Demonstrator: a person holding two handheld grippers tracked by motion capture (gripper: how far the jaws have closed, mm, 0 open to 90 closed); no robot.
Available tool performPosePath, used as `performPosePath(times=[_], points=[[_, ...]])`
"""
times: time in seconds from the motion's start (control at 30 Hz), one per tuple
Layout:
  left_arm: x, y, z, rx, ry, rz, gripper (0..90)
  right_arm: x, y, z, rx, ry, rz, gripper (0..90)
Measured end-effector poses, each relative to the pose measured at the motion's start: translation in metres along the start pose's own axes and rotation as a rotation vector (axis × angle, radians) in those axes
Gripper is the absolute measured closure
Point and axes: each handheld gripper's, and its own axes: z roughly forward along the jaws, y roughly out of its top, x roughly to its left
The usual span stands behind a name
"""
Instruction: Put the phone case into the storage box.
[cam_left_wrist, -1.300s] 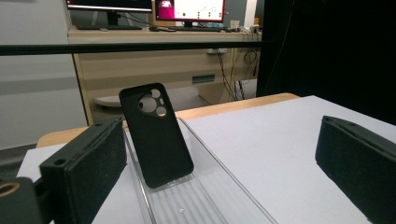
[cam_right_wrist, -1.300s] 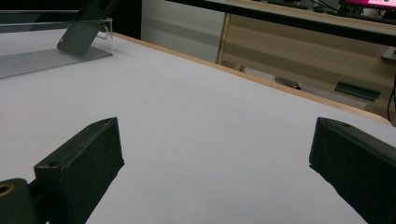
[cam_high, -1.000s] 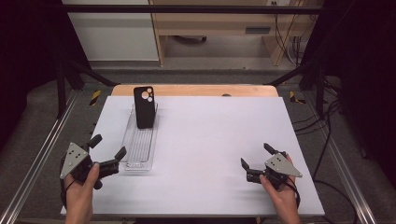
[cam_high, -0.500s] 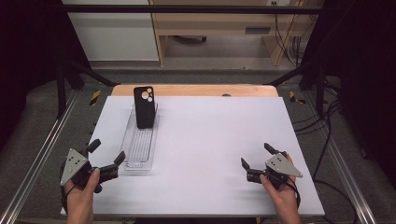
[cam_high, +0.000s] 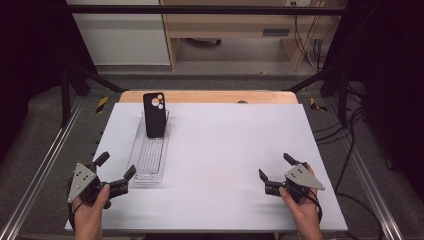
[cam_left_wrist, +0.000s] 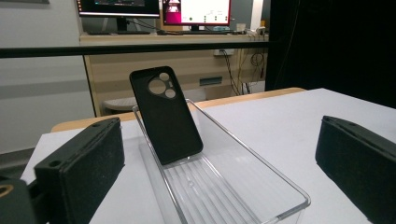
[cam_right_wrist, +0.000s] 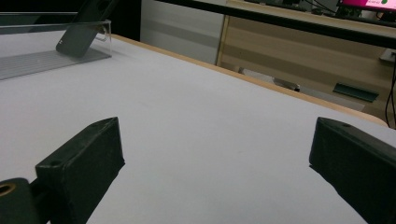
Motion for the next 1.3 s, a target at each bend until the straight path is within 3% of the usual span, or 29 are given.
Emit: performPosePath(times=[0.27,0.87,1.3], points=[[-0.002,-0.005,0.001,-0.002,-0.008,0.030,0.6,0.000,0.000,0.000,-0.002,0.001,-0.002,3.4],[-0.007,-0.014,0.002,-0.009,-0.046,0.038,0.6,-0.004,0.001,-0.003,-0.009,-0.009,0.006,3.4],[-0.005,-0.021,0.003,-0.017,-0.063,0.026,0.6,-0.020,-0.001,-0.012,-0.021,-0.029,0.004,3.5]])
